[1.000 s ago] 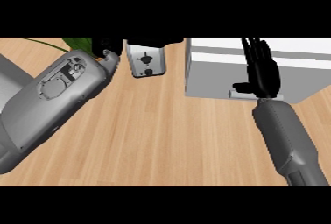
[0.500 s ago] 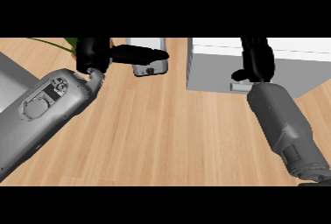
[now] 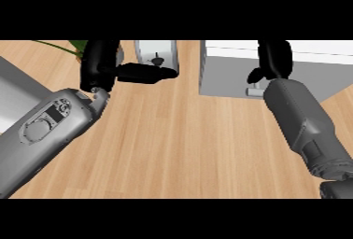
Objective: Pick up the can, place it into the drawer and close the drawer
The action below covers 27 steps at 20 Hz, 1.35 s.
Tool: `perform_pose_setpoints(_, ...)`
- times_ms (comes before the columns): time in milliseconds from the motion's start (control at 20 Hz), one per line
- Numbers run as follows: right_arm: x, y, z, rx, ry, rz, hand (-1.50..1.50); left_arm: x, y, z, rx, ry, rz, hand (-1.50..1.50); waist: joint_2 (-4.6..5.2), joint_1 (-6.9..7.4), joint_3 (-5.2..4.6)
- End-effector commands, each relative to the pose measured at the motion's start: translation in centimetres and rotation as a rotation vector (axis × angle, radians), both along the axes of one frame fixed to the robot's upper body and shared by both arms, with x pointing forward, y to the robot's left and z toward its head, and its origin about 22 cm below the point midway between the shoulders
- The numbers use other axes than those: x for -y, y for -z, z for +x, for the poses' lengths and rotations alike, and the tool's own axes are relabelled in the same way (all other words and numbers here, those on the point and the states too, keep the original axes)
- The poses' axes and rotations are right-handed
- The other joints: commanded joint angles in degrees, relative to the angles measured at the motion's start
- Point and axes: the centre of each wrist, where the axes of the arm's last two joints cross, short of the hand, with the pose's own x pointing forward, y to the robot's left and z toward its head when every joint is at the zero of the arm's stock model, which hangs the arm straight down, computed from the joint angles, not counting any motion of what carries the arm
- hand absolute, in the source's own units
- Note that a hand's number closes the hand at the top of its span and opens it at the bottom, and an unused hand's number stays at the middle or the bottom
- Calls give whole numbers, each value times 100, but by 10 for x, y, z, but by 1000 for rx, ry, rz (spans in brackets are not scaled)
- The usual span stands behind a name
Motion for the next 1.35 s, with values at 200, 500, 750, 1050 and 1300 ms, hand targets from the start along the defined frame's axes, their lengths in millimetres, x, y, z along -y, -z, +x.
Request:
perform_pose_setpoints(200, -30, -41, 18, 31, -68, 109, -150, -1, 11, -8, 9, 5, 11, -150, 62, 112, 27)
perform_pose_setpoints(500, -43, -37, 16, 94, -145, 357, -150, -21, 20, -8, 7, -24, 13, -150, 58, 104, 38)
perform_pose_setpoints(750, -55, -46, 19, 105, -196, 535, -150, -23, 8, -8, 5, -19, 4, -150, 24, 40, 39)
perform_pose_setpoints(1050, -62, -62, 24, 85, -287, 812, -150, -41, 23, -12, -13, -49, 12, -150, -18, -39, 29)
perform_pose_setpoints(1300, -62, -53, 22, 69, -304, 856, -150, -44, 42, -20, -15, -60, -1, -150, -37, -196, 13)
